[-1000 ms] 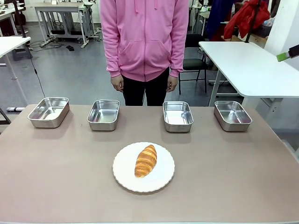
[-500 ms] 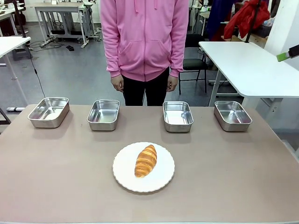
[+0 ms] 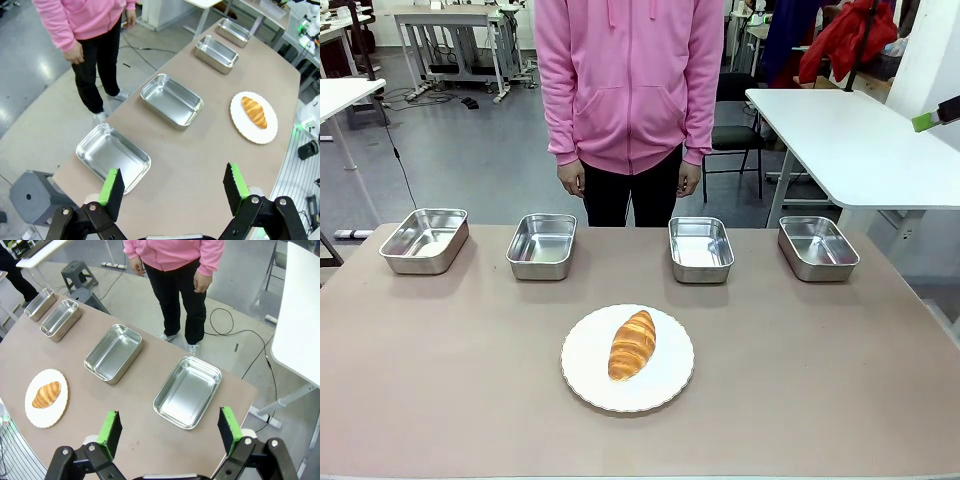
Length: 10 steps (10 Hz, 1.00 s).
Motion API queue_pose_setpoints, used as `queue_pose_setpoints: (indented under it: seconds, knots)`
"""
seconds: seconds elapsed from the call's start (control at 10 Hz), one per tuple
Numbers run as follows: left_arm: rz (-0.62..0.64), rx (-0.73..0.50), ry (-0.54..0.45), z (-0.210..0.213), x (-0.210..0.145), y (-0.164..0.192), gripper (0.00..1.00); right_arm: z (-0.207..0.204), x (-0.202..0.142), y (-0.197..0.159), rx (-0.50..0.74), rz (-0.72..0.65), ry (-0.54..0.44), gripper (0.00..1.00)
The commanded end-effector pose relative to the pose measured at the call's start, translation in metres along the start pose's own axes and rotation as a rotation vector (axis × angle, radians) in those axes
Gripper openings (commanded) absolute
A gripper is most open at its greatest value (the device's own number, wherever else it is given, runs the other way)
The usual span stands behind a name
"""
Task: Place the bread in the container.
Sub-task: Place the Butter Roll into the Airtight Container indicated by the human.
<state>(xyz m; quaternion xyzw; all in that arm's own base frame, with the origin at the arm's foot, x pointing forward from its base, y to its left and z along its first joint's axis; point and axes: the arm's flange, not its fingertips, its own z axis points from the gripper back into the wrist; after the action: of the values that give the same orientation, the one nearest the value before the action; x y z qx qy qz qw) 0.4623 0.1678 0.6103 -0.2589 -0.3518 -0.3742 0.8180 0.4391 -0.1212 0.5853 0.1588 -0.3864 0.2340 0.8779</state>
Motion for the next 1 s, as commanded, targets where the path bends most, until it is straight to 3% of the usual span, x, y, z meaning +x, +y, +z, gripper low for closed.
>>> queue_pose_setpoints:
  seconds: [0.0, 0.9]
  knots:
    - [-0.013, -0.001, -0.005, 0.0016, 0.0002, -0.0012, 1.00, 0.0002, 0.0008, 0.0005, 0.007, -0.005, -0.010, 1.00]
    - [-0.013, -0.001, -0.005, 0.0016, 0.0002, -0.0012, 1.00, 0.0002, 0.0008, 0.0005, 0.007, -0.005, -0.010, 1.00]
